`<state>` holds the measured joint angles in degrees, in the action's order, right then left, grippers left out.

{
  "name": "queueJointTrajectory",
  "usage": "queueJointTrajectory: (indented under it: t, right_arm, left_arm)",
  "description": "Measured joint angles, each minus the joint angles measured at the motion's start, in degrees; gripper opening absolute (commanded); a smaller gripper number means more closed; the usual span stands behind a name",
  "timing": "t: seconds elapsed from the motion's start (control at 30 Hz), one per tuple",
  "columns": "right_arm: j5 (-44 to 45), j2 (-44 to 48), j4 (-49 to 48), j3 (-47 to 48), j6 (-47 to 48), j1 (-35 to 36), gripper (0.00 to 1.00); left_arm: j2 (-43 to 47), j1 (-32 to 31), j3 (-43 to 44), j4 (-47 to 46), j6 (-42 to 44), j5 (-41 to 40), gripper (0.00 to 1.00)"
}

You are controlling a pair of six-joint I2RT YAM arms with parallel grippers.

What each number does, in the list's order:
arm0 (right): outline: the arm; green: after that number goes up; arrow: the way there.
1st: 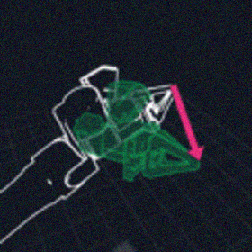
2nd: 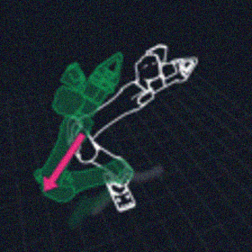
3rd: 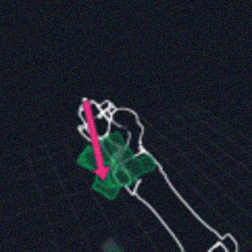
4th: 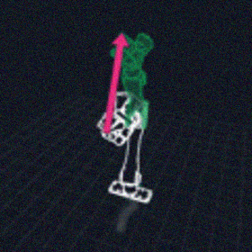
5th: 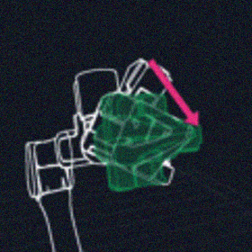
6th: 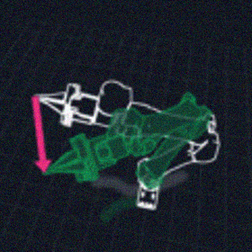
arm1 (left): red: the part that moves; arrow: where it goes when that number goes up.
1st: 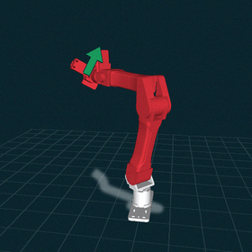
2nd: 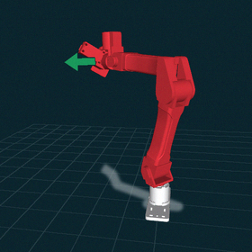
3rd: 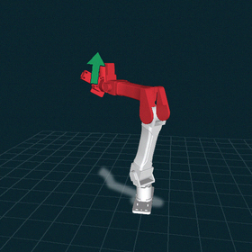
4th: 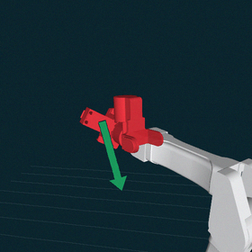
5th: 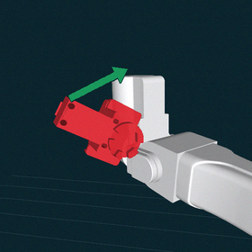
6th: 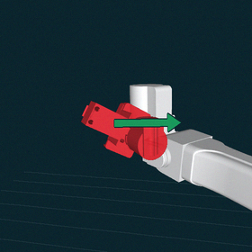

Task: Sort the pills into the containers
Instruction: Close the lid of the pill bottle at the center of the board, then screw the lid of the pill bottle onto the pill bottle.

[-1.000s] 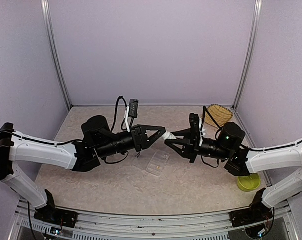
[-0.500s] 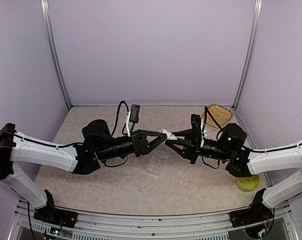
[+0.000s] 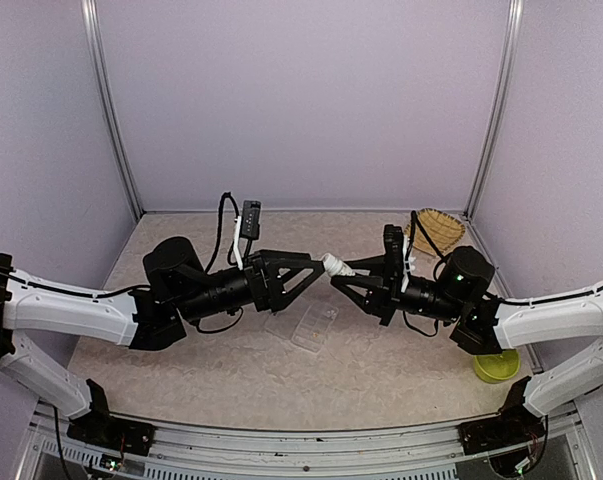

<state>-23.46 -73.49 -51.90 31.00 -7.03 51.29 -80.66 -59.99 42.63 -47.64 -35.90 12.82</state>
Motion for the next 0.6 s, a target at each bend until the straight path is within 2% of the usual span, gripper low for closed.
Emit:
queueJointTrajectory:
  t: [0.6]
  right_arm:
    - [0.4,-1.7,0.3,0.6,-2.3,0.8,0.12]
  left_arm:
    - [-1.0,0.0,0.0,-0.9,-0.2,0.4,0.99]
